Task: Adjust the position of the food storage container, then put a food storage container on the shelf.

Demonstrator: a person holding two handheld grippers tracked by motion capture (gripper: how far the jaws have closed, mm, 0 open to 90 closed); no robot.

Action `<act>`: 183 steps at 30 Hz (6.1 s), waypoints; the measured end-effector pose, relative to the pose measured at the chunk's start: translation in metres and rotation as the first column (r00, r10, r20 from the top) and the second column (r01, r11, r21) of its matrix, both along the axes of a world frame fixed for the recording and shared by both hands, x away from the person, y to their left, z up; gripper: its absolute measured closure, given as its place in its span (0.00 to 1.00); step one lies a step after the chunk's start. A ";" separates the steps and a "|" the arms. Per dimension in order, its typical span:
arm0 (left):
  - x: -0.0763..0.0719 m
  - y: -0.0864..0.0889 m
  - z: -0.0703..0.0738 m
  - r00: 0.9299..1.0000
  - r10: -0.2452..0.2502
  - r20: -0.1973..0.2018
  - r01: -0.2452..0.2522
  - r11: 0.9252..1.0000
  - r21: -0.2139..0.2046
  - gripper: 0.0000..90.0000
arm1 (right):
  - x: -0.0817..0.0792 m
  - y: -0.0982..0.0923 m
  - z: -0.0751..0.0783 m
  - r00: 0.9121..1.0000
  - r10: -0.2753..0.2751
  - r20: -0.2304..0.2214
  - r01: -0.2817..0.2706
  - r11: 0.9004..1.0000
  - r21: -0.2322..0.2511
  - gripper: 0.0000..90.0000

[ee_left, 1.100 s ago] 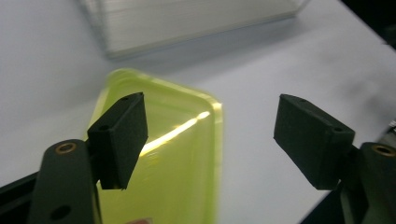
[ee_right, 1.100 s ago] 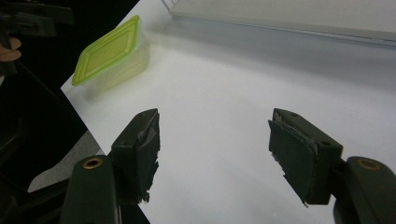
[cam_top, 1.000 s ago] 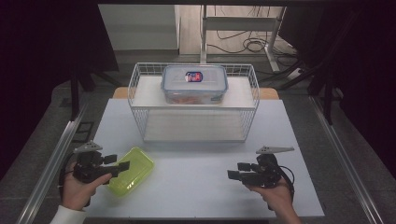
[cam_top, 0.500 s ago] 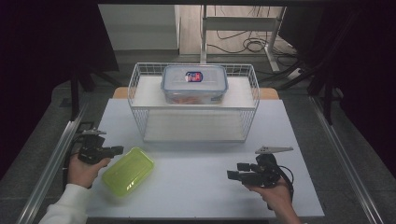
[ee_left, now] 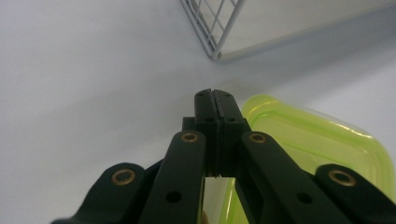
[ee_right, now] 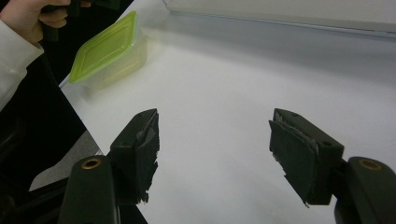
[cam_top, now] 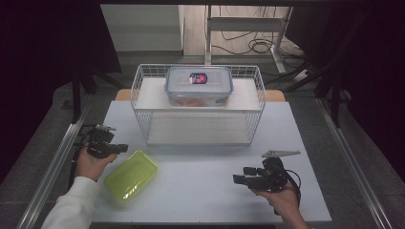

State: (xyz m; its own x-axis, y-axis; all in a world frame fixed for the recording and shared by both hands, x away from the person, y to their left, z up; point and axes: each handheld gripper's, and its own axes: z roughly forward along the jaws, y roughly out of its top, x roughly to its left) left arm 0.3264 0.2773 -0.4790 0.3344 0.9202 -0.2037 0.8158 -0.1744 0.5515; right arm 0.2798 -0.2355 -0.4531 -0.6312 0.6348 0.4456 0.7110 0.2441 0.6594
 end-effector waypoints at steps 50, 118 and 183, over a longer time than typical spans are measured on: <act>-0.105 0.022 0.020 0.991 0.015 0.135 -0.004 0.997 -0.081 1.00 | -0.001 -0.004 0.000 1.000 -0.015 0.001 0.015 1.000 0.007 0.36; -0.041 -0.123 -0.030 0.982 -0.184 -0.052 0.177 0.977 -0.115 1.00 | -0.003 -0.013 -0.001 1.000 -0.029 0.000 0.029 1.000 0.000 0.36; -0.052 -0.096 -0.048 0.970 -0.184 -0.158 0.043 0.772 -0.634 0.52 | 0.039 0.044 -0.060 0.976 0.008 -0.216 0.031 0.984 0.175 0.56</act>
State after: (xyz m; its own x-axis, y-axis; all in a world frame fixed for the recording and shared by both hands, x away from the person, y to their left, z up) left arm 0.2740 0.1811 -0.5265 0.3154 0.5253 -0.7903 0.9157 0.0502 0.3988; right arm 0.3184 -0.1916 -0.5136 -0.5016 0.5407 0.6753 0.8427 0.1286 0.5228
